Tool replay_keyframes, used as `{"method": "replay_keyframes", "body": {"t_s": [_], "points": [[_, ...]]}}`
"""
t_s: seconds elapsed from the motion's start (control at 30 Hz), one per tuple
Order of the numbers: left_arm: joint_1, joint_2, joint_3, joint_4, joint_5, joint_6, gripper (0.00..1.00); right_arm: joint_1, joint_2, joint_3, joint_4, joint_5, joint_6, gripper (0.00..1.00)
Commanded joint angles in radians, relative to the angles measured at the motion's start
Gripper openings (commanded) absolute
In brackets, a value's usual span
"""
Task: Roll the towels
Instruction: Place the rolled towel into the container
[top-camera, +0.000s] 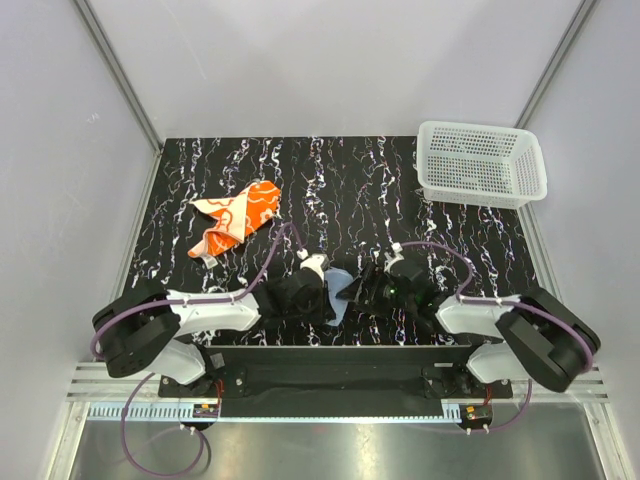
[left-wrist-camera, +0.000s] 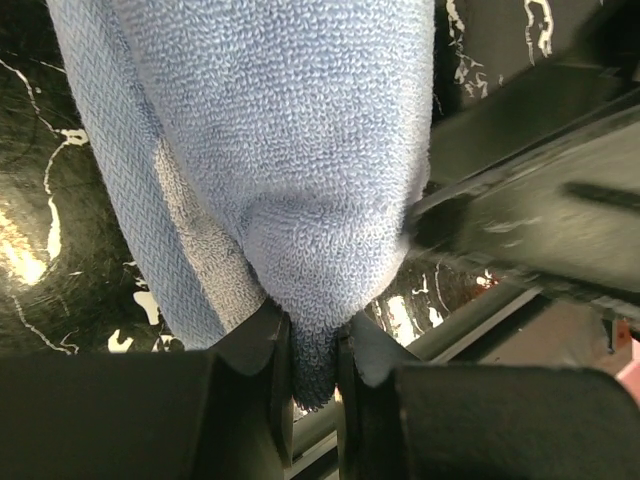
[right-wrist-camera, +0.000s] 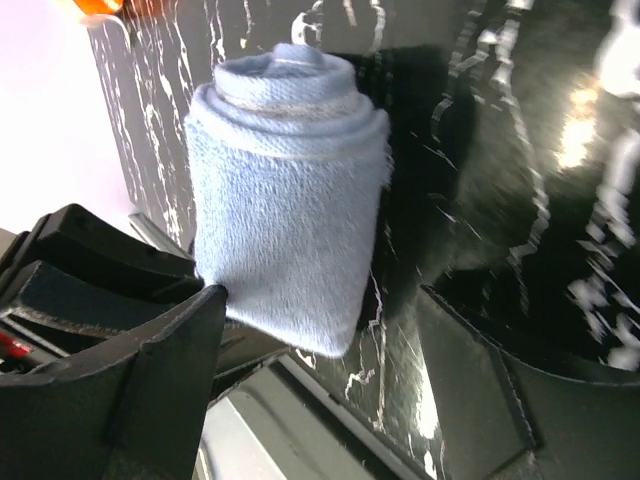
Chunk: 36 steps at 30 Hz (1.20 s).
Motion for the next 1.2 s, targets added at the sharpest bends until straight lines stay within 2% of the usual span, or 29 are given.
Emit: {"method": "replay_keyframes", "body": {"t_s": [0.0,0.37,0.47,0.5,0.53,0.67,0.77,0.8,0.83,0.9,0.93,1.07,1.1,1.17], "points": [[0.012,-0.006,-0.053,-0.011,0.076,-0.012,0.0,0.026,0.064,0.053,0.165,-0.011,-0.057,0.83],[0.075,-0.026,-0.123,0.119,0.177,-0.027,0.0,0.076,0.292,0.097,0.359,-0.033,-0.021,0.79],[0.097,-0.029,-0.152,0.167,0.211,-0.035,0.08,0.096,0.349,0.106,0.416,-0.033,0.007,0.75],[0.115,-0.029,-0.166,0.191,0.231,-0.045,0.13,0.116,0.392,0.11,0.465,-0.036,0.031,0.71],[0.121,-0.027,-0.172,0.204,0.242,-0.047,0.14,0.122,0.406,0.109,0.484,-0.036,0.038,0.62],[0.143,-0.033,-0.198,0.227,0.263,-0.053,0.21,0.13,0.464,0.104,0.571,-0.048,0.079,0.41],[0.146,-0.05,-0.186,0.186,0.259,-0.036,0.46,0.13,0.475,0.115,0.587,-0.048,0.091,0.3],[0.146,-0.062,-0.168,0.163,0.254,-0.03,0.54,0.13,0.464,0.12,0.564,-0.048,0.088,0.29],[0.146,-0.078,-0.156,0.138,0.247,-0.023,0.68,0.127,0.454,0.129,0.542,-0.051,0.082,0.29],[0.146,-0.15,-0.12,0.048,0.216,0.0,0.78,0.104,0.405,0.162,0.455,-0.06,0.047,0.23],[0.146,-0.18,-0.105,-0.032,0.192,0.011,0.87,0.092,0.385,0.173,0.426,-0.076,0.035,0.23],[0.147,-0.373,-0.007,-0.247,0.121,0.069,0.99,-0.061,0.264,0.257,0.236,-0.136,-0.065,0.21],[0.149,-0.403,0.016,-0.291,0.106,0.08,0.99,-0.094,0.206,0.279,0.126,-0.151,-0.091,0.21],[0.152,-0.482,0.081,-0.412,0.064,0.108,0.99,-0.14,0.153,0.361,0.015,-0.165,-0.17,0.21]]}}
